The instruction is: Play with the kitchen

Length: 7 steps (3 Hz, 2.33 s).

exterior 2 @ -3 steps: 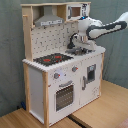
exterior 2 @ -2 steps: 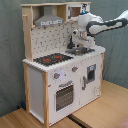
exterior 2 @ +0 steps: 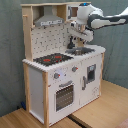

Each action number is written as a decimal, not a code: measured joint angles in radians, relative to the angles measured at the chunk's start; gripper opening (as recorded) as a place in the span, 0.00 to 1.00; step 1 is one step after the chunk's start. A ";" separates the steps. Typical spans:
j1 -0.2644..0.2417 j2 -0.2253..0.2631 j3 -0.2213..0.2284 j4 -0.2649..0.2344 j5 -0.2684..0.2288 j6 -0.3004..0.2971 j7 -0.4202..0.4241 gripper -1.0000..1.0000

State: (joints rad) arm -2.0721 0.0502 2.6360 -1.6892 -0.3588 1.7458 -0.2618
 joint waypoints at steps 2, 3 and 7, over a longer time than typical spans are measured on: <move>0.146 -0.005 -0.001 0.024 -0.136 -0.004 0.075 1.00; 0.212 -0.009 -0.001 0.044 -0.201 -0.023 0.105 1.00; 0.455 -0.198 -0.007 0.170 -0.453 -0.083 0.145 1.00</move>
State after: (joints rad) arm -1.6172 -0.1478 2.6289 -1.5189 -0.8115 1.6628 -0.1164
